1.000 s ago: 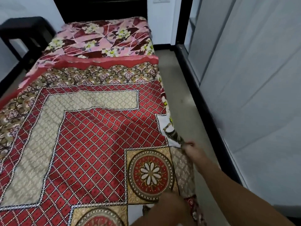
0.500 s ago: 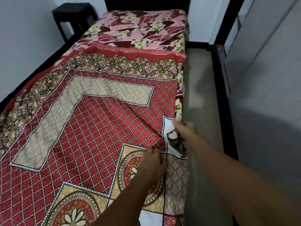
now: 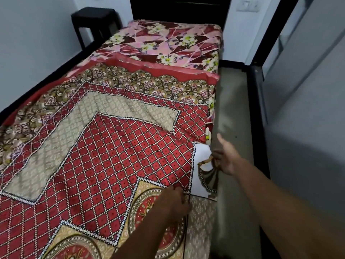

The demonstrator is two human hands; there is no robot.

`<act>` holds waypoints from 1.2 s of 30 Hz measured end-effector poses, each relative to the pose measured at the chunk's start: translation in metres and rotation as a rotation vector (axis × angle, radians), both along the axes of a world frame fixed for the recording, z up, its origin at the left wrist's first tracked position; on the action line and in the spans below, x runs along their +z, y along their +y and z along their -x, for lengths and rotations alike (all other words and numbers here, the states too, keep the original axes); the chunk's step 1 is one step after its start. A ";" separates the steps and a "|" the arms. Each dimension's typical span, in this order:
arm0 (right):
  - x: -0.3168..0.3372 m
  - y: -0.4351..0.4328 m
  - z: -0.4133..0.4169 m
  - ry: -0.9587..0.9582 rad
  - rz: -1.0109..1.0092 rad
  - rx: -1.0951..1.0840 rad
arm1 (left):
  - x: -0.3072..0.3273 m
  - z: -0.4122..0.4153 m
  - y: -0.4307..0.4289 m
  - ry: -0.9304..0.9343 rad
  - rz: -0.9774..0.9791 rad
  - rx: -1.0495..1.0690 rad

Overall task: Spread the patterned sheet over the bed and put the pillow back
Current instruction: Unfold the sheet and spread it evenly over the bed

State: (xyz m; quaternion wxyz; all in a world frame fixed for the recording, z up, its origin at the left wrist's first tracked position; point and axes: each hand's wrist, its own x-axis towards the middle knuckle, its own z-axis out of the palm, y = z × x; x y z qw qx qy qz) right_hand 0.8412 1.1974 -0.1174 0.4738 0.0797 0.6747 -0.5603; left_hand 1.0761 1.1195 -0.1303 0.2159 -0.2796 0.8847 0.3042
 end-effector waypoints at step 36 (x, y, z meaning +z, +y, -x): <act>-0.011 -0.070 0.172 -0.261 0.284 -0.068 | 0.020 0.163 -0.080 -0.271 0.327 0.251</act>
